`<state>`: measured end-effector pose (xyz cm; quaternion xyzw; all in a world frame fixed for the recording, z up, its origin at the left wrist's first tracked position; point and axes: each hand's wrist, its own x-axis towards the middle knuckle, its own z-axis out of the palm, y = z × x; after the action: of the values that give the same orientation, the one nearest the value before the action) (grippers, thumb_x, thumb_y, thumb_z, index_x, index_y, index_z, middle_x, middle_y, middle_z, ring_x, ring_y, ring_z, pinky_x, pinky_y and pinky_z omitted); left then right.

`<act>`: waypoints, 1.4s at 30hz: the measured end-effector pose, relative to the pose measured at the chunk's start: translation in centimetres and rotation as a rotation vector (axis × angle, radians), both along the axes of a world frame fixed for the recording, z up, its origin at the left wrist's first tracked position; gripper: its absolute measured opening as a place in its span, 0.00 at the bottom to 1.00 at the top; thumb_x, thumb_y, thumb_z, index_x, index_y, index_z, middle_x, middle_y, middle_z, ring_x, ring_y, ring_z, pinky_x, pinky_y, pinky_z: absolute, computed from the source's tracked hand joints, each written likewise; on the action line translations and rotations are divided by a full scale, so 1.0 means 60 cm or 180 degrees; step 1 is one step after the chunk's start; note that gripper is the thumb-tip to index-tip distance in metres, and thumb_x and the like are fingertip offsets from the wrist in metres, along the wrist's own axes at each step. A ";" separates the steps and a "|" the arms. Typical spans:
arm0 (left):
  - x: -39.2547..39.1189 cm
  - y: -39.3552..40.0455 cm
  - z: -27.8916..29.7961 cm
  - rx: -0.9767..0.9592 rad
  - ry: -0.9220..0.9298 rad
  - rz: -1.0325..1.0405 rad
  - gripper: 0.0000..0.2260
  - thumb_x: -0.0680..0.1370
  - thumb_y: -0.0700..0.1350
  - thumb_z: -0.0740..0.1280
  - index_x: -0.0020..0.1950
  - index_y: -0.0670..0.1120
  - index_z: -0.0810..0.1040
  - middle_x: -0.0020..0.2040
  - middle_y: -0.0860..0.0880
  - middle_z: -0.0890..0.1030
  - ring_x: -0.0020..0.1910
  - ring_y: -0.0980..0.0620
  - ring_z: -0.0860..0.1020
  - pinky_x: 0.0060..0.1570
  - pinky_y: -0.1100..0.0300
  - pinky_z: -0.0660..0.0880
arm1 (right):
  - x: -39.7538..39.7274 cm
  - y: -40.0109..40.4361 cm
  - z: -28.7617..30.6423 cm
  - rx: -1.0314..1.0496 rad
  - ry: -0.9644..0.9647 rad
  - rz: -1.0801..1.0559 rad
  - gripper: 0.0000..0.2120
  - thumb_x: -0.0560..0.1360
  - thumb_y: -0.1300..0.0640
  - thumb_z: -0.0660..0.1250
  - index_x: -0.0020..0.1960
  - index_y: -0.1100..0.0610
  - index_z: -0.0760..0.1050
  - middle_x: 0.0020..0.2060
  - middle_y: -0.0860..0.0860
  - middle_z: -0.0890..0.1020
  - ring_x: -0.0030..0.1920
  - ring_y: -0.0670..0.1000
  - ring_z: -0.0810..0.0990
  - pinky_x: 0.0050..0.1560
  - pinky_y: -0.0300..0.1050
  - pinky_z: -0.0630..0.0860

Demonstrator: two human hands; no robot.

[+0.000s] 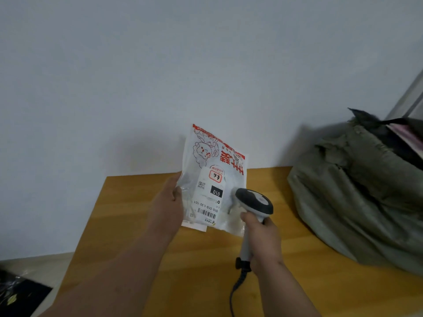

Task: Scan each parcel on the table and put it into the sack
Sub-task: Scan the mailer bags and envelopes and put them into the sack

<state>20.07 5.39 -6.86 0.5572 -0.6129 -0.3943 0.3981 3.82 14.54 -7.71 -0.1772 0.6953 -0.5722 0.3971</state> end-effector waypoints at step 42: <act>-0.096 0.109 0.055 -0.0278 0.0748 0.0514 0.18 0.84 0.43 0.54 0.71 0.60 0.68 0.59 0.56 0.75 0.55 0.54 0.78 0.51 0.48 0.81 | -0.110 0.150 0.092 -0.0083 -0.0880 0.1520 0.06 0.75 0.58 0.67 0.47 0.61 0.75 0.34 0.56 0.77 0.29 0.51 0.75 0.31 0.44 0.71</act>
<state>14.29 11.91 -3.54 0.5368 -0.5318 -0.3964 0.5214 -2.80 23.55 -2.20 -0.2614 0.5656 -0.4901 0.6095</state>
